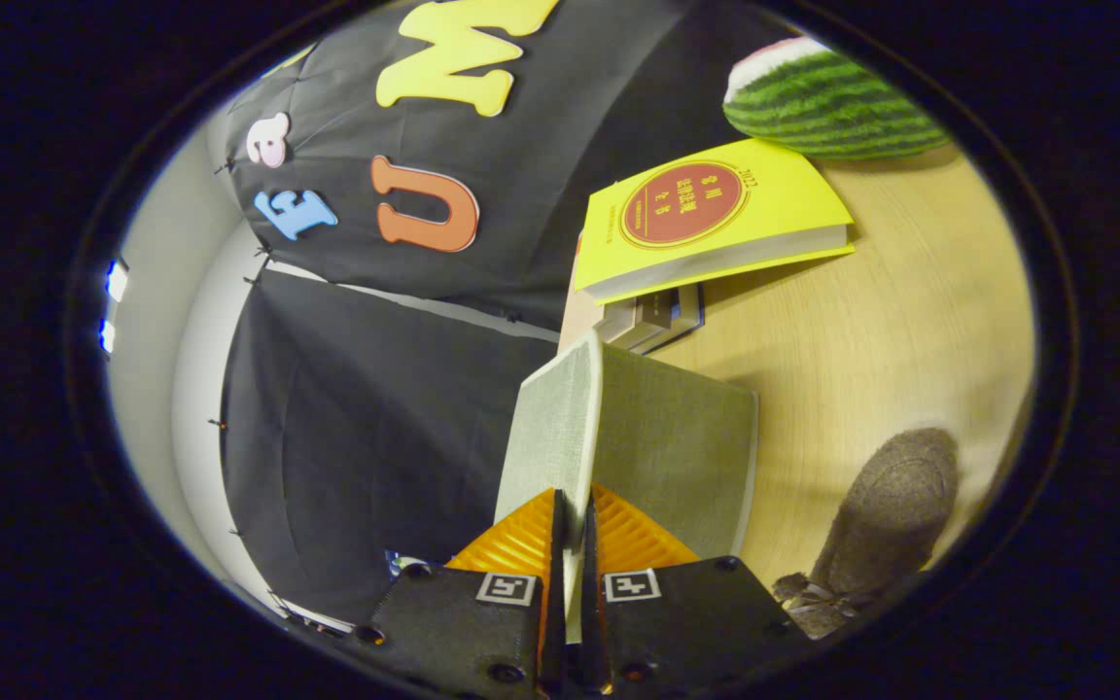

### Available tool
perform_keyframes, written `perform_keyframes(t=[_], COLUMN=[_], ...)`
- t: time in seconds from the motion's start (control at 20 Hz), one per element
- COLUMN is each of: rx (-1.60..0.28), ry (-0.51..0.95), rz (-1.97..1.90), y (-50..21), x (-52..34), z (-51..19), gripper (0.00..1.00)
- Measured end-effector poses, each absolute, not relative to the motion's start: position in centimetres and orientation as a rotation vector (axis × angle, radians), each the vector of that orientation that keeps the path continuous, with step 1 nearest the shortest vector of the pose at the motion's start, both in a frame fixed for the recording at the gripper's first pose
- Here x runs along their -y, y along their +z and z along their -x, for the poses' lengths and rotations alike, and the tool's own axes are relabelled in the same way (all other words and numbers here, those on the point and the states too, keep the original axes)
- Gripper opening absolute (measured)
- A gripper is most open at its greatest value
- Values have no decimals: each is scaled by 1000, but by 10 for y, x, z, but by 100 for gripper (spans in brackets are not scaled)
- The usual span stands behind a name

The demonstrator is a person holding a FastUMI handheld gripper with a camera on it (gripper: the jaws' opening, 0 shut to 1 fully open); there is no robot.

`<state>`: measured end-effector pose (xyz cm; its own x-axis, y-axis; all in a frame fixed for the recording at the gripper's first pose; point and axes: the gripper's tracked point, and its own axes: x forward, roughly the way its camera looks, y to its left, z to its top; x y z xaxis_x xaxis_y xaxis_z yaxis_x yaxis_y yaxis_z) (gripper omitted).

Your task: Open the storage box then place both shoes into the box .Put the left shoe in first, then the right shoe, with the right side of both shoes facing outward in a uniform manner.

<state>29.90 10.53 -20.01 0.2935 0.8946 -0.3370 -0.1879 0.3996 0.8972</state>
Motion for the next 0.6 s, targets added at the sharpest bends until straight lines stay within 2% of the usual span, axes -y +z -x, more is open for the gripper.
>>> perform_keyframes(t=[0.15,0.6], rx=[-1006,-956], ry=[857,864], rz=[-766,-739], y=[-187,-114], x=[-111,-139], z=[-287,-277], gripper=[9,8])
